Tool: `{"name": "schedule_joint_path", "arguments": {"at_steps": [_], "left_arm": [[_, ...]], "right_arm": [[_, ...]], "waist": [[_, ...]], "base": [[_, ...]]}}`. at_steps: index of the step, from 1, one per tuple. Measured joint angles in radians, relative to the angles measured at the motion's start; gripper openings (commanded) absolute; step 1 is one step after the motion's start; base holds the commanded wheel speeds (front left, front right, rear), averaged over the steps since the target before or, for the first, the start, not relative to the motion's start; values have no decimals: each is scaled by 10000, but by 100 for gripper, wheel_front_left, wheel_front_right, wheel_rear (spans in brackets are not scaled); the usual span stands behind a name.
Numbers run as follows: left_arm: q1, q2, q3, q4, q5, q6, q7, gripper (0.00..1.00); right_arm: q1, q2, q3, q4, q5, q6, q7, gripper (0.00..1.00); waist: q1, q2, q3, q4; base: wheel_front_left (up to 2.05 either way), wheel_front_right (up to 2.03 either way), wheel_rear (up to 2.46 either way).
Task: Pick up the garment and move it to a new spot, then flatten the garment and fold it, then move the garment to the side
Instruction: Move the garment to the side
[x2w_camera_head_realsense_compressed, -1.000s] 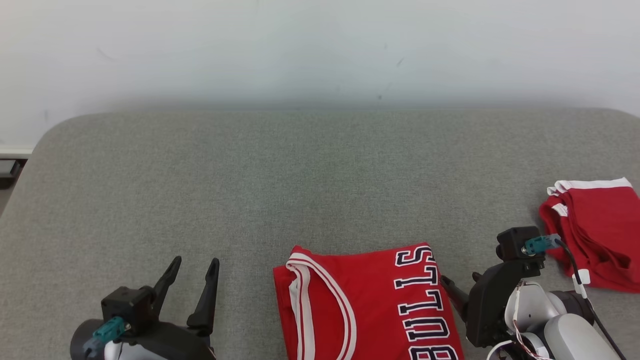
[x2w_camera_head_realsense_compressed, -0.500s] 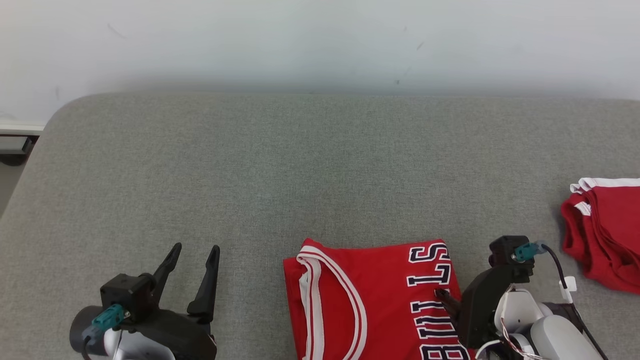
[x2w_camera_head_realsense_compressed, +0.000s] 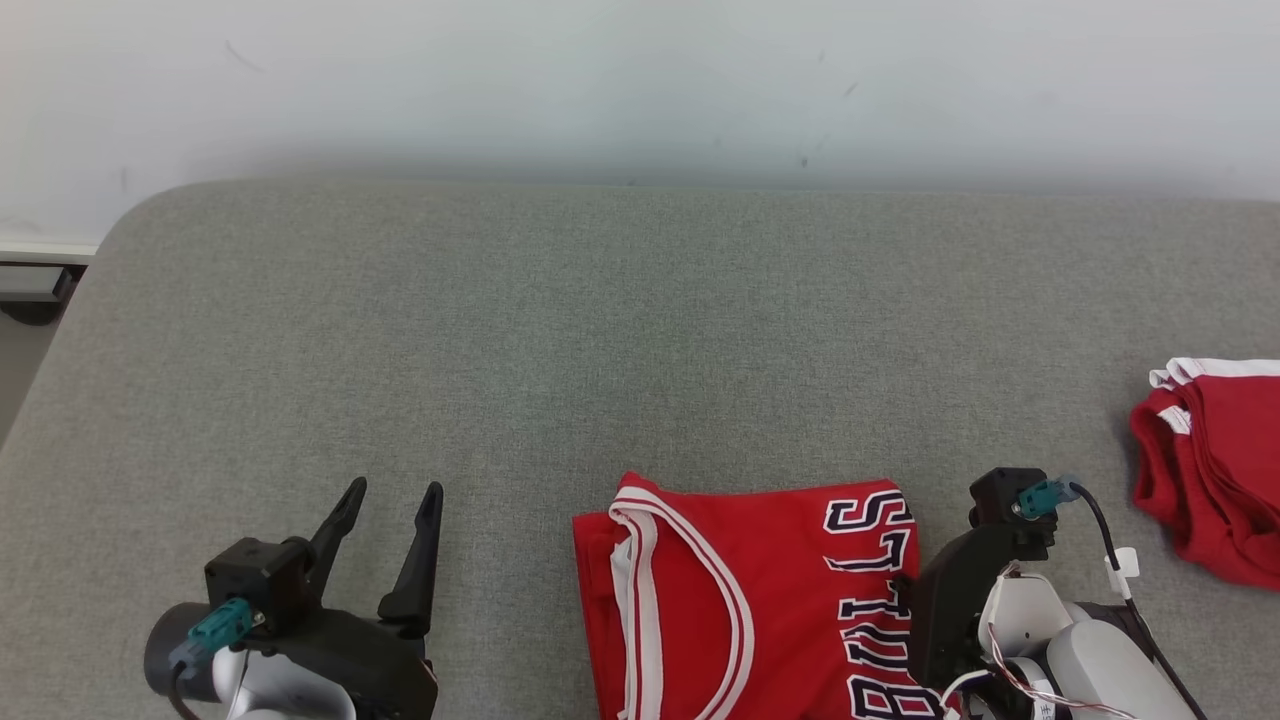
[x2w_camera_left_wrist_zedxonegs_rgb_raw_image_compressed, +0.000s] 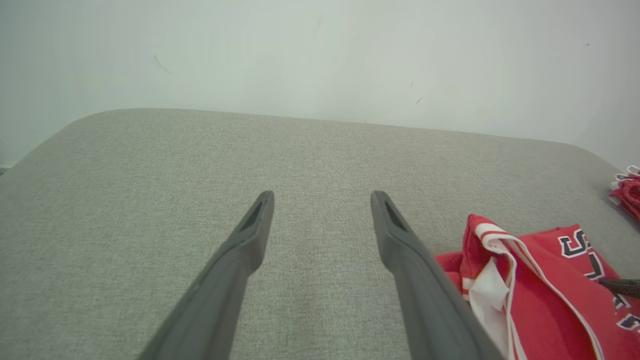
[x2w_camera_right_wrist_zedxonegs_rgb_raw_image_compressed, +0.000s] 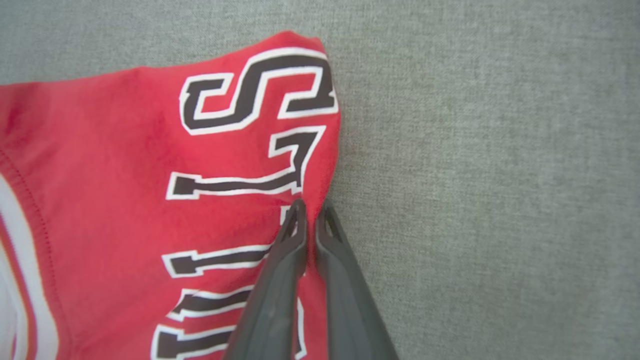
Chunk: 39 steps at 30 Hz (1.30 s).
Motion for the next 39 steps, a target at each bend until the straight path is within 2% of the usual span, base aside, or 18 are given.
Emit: {"name": "schedule_joint_path", "arguments": {"at_steps": [7, 17, 26, 39], "left_arm": [[0, -56, 0, 71, -2, 0, -2, 100], [68, -81, 13, 328, -8, 2, -84, 100], [294, -127, -75, 305, -10, 2, -119, 100], [295, -27, -159, 6, -8, 0, -119, 100]], "right_arm": [[-331, -65, 71, 128, -140, 8, -58, 0], [-1034, -1243, 205, -1131, -895, 159, 238, 0], [-1035, -2451, -953, -1906, -999, 98, 825, 0], [-983, -3436, -2130, -2617, -1248, 15, 1689, 0]], "waist": [[0, 0, -55, 36], [0, 0, -396, -36], [-1, 0, -666, -255], [-1, -1, -506, -420]], "base": [[0, 0, 0], [0, 0, 0], [0, 0, 0], [0, 0, 0]]}}
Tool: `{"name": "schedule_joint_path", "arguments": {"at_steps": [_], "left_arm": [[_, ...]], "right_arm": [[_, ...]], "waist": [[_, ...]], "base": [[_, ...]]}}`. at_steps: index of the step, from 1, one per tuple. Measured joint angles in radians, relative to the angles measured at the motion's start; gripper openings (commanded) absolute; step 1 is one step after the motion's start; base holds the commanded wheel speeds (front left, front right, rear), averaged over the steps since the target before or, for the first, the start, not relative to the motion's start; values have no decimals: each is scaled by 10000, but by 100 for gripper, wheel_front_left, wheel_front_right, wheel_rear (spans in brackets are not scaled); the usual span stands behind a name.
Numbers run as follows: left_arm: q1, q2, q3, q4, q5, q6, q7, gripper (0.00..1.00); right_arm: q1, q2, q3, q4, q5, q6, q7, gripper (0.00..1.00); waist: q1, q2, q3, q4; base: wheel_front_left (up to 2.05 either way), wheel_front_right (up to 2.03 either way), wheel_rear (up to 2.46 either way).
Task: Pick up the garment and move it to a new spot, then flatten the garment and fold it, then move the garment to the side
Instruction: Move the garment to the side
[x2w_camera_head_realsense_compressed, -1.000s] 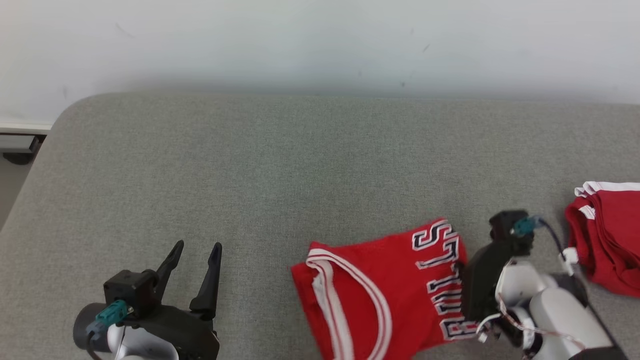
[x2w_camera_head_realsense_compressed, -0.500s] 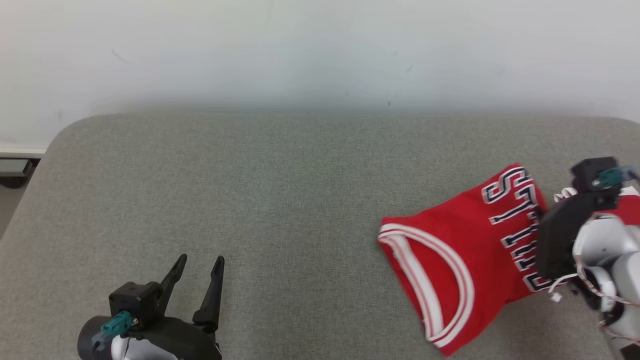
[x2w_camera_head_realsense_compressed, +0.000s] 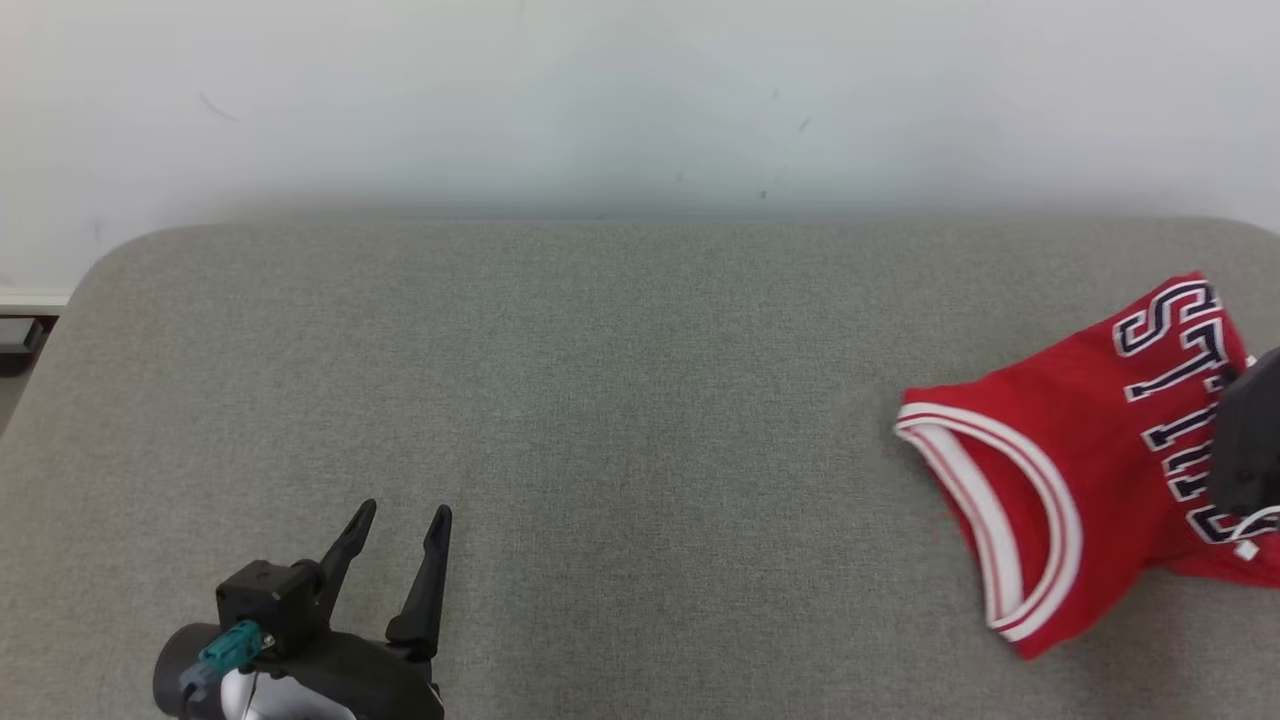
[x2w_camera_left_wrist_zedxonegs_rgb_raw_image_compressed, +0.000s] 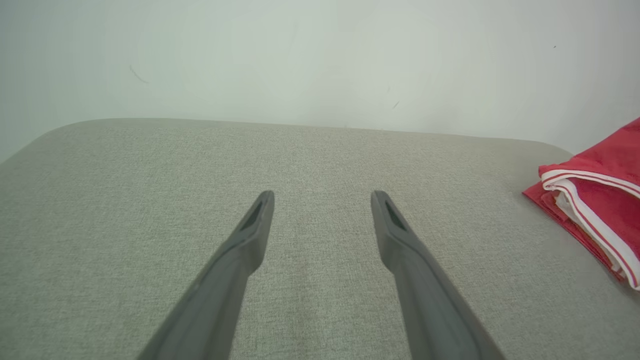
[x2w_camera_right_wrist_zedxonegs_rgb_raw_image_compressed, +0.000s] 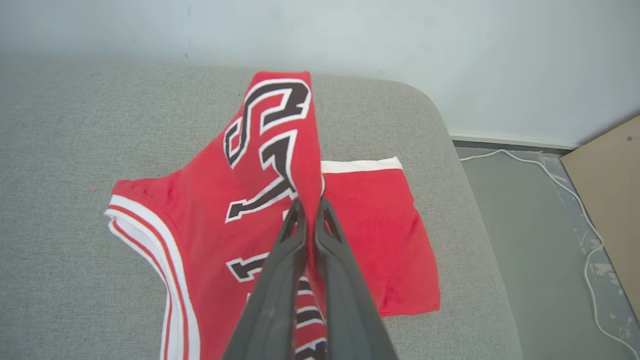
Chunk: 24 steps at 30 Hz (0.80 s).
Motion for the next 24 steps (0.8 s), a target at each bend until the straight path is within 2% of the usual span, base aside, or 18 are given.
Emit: {"name": "schedule_joint_path", "arguments": {"at_steps": [14, 24], "left_arm": [[-58, 63, -58, -209, 25, 0, 58, 100], [-276, 109, -67, -303, 107, 0, 142, 100]], "right_arm": [[-24, -337, -1235, -679, -121, -4, 619, 0], [-218, -543, -2562, -313, -882, -12, 748, 0]], "waist": [[1, 1, 433, -126], [1, 0, 731, -92]], "base": [[0, 0, 0], [0, 0, 0]]}}
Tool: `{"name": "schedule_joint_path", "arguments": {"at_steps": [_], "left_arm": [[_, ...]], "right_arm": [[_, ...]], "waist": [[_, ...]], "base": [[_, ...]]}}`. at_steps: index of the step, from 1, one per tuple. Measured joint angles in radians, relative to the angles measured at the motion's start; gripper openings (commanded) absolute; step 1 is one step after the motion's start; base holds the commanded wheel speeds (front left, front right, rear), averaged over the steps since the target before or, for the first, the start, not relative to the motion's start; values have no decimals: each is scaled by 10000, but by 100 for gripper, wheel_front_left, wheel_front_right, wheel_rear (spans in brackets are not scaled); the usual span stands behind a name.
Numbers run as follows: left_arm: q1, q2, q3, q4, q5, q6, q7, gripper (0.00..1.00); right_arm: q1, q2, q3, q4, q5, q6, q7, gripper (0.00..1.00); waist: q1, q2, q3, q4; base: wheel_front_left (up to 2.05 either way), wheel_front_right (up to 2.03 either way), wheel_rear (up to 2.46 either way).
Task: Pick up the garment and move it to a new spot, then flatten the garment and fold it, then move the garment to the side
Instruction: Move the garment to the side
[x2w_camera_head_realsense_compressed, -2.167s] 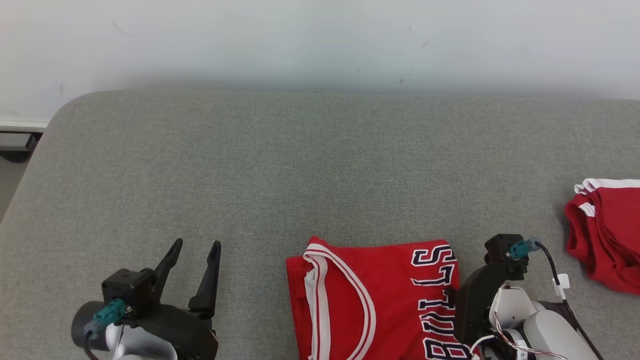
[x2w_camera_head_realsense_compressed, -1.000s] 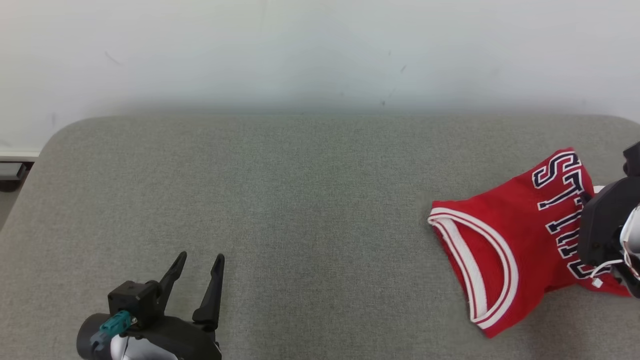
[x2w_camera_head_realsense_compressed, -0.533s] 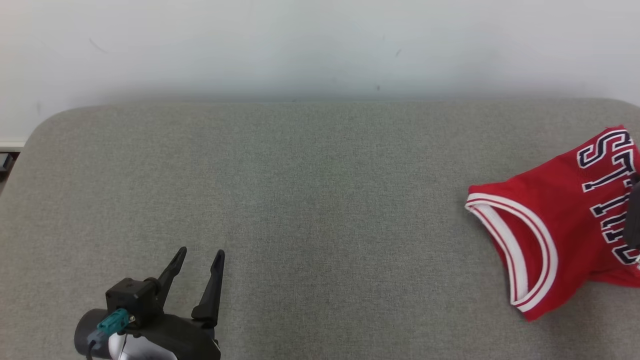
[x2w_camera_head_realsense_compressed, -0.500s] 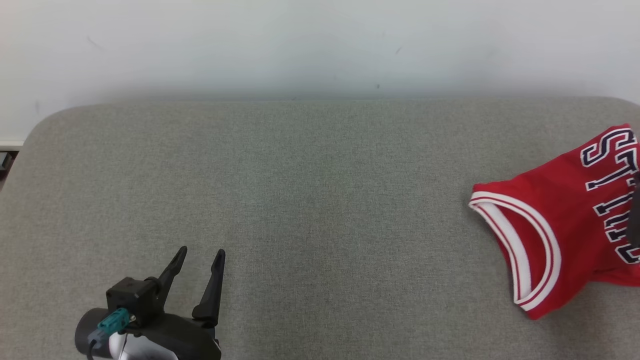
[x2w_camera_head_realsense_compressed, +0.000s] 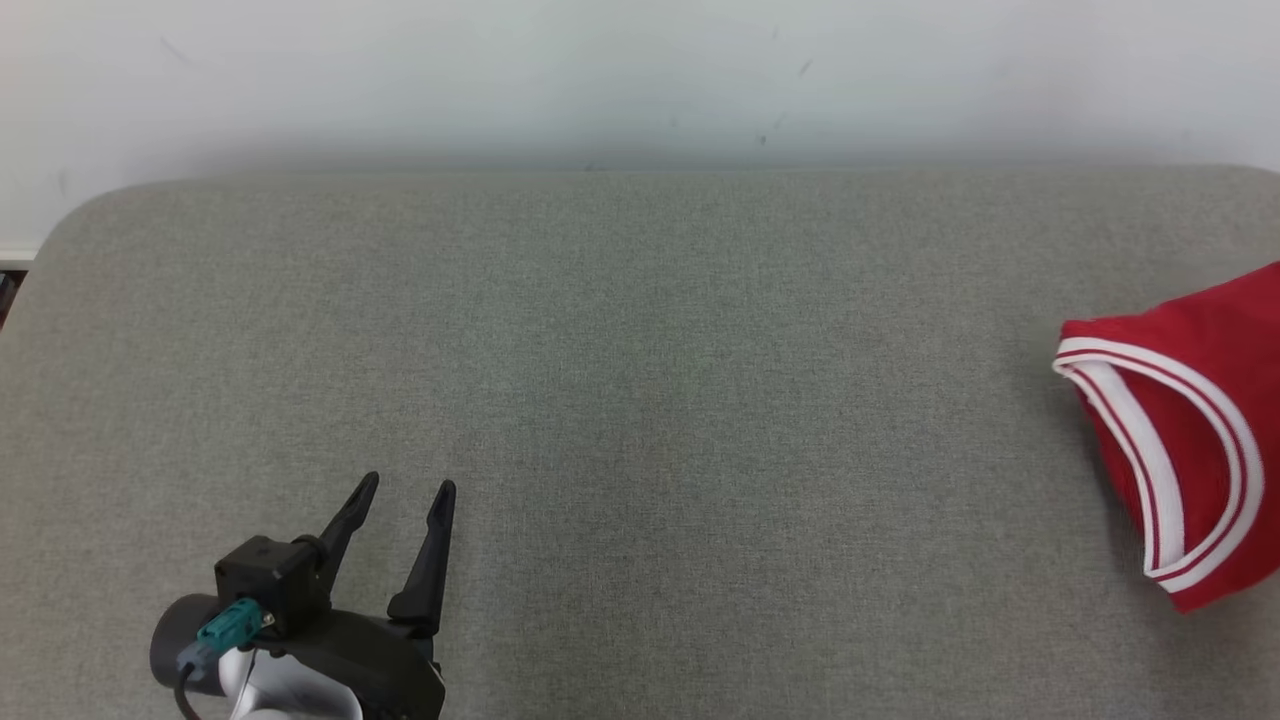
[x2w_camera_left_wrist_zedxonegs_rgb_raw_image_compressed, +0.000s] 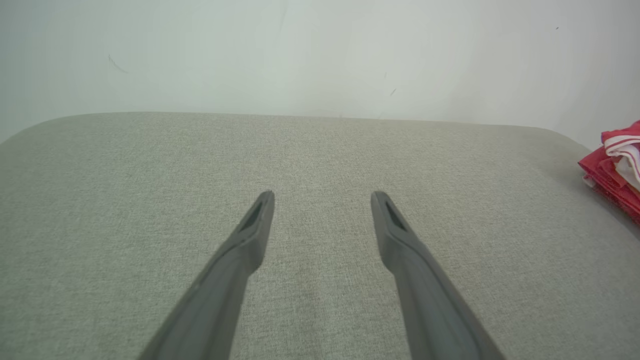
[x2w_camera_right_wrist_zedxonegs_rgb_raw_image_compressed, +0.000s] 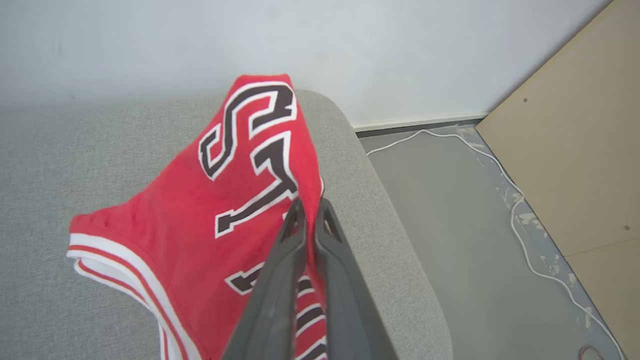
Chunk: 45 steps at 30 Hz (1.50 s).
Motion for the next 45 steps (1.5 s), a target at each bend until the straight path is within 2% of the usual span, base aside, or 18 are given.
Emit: {"name": "schedule_joint_path", "arguments": {"at_steps": [5, 9, 20, 21, 22, 23, 24, 25, 26, 27, 28, 35, 39, 43, 45], "left_arm": [[-21, 35, -6, -52, 15, 0, 17, 100], [-95, 46, -50, -84, 79, -13, 90, 100], [-500, 109, -113, -309, 303, -98, 267, 100], [-549, 107, -127, -305, 318, -98, 267, 100], [-606, 100, -138, -305, 336, -100, 268, 100], [-636, 92, -142, -303, 337, -100, 268, 100], [-635, 94, -144, -290, 337, -100, 270, 100], [-635, 96, -146, -282, 337, -100, 280, 100], [-636, 96, -146, -282, 337, -100, 280, 100], [-636, 98, -151, -272, 337, -100, 280, 100], [-637, 96, -155, -265, 339, -100, 282, 100], [-797, 52, -293, -59, 351, -188, 355, 100], [-795, 25, -257, 52, 349, -178, 290, 100], [-793, -31, -46, 150, 332, -75, 125, 100], [-788, -69, 36, 267, 330, -2, 19, 100]], "right_arm": [[13, 0, -351, 454, -428, 0, -10, 0], [99, 253, -671, 790, -869, 0, -73, 0], [194, 587, -1354, 1603, -2100, 0, -771, 0], [192, 633, -1438, 1680, -2278, 0, -828, 22], [186, 642, -1471, 1762, -2410, 0, -943, 40], [148, 658, -1511, 1870, -2466, 0, -1062, 39], [20, 740, -1601, 1964, -2499, 0, -1149, 25], [-128, 846, -1638, 1985, -2522, -4, -1269, 34], [-268, 915, -1584, 1983, -2602, -2, -1432, 49], [-410, 955, -1494, 1981, -2721, -2, -1592, 96], [-534, 1016, -1469, 1983, -2823, -2, -1709, 100], [-824, 1250, -1233, 2408, -2938, -2, -2606, 100], [-926, 1517, -894, 2594, -2615, 46, -3225, 100], [-1033, 1906, -445, 2579, -2194, 522, -3967, 100], [-1014, 2102, -209, 2556, -1969, 915, -4332, 100]], "waist": [[0, 1, 172, 5], [0, 0, 332, 14], [0, 0, 854, 139], [0, 1, 897, 159], [0, 1, 933, 180], [0, 1, 960, 206], [0, 1, 982, 228], [-1, 0, 998, 245], [-1, 0, 1009, 261], [-1, 0, 1014, 272], [0, 0, 1017, 282], [0, 1, 869, 336], [0, 0, 703, 334], [-1, 0, 474, 298], [-1, 0, 335, 271]], "base": [[0, 0, 0], [0, 0, 0], [0, 0, 0], [0, 0, 0], [0, 0, 0], [0, 0, 0], [0, 0, 0], [0, 0, 0], [0, 0, 0], [0, 0, 0], [0, 0, 0], [0, 0, 0], [0, 0, 0], [0, 0, 0], [0, 0, 0]]}}
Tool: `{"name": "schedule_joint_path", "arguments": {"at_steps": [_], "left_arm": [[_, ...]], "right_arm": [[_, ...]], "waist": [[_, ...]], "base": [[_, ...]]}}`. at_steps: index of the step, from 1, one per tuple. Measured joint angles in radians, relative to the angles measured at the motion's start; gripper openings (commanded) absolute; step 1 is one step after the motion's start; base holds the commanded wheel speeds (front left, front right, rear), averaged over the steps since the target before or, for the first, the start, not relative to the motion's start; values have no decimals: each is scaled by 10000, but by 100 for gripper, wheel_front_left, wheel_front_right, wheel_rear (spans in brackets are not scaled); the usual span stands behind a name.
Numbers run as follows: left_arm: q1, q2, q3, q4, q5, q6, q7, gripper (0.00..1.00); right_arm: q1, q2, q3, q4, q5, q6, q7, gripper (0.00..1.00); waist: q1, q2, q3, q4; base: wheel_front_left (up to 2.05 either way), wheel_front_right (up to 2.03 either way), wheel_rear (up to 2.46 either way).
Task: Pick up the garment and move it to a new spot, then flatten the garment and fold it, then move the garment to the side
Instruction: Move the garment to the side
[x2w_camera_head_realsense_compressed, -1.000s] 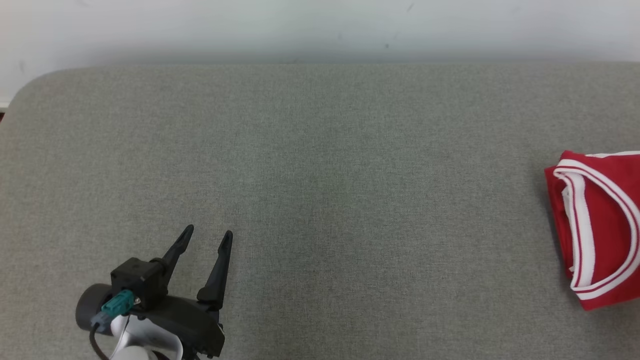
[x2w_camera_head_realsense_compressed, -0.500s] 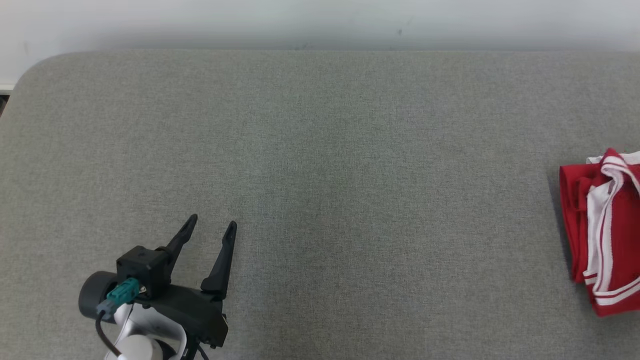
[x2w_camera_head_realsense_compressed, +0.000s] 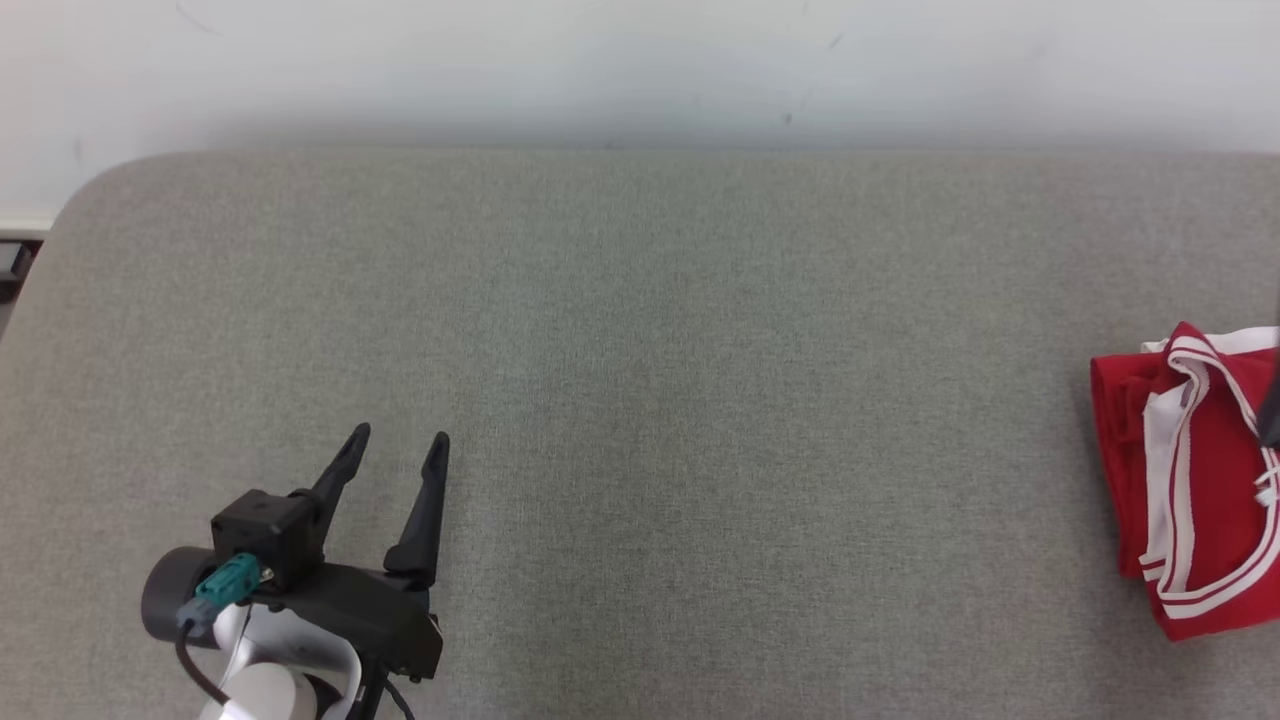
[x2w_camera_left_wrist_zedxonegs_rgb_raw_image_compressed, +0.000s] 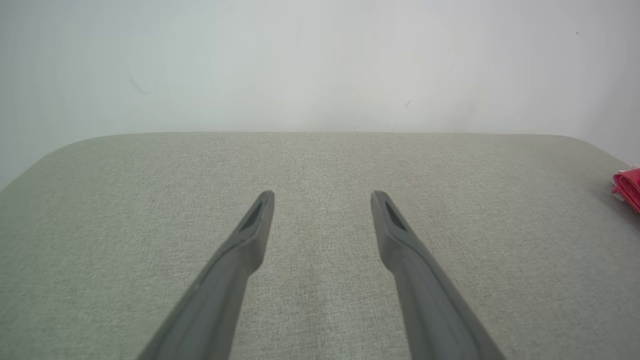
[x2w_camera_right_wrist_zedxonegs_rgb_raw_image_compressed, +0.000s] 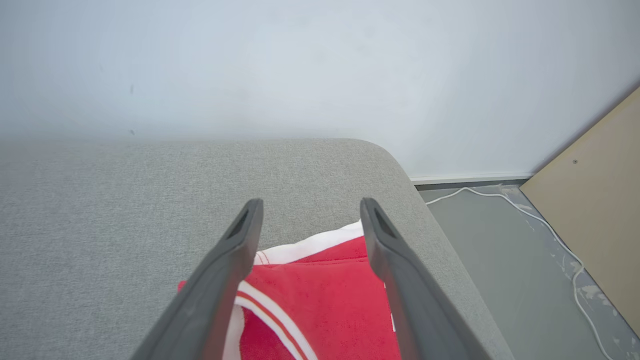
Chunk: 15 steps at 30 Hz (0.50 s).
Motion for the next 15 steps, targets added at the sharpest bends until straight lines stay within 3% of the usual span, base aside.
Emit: {"name": "schedule_joint_path", "arguments": {"at_steps": [8, 15], "left_arm": [[240, -171, 447, 320, -186, 196, -291, 100], [775, -155, 754, 318, -366, 357, -497, 100]], "right_arm": [[698, 1323, 531, -499, 1260, 1149, -1567, 100], [2040, 2174, 993, -1371, 1998, 1423, -2508, 100]], "waist": [[0, 0, -707, -141], [-1, -1, -1389, -300]], "base": [[0, 0, 0], [0, 0, 0]]}}
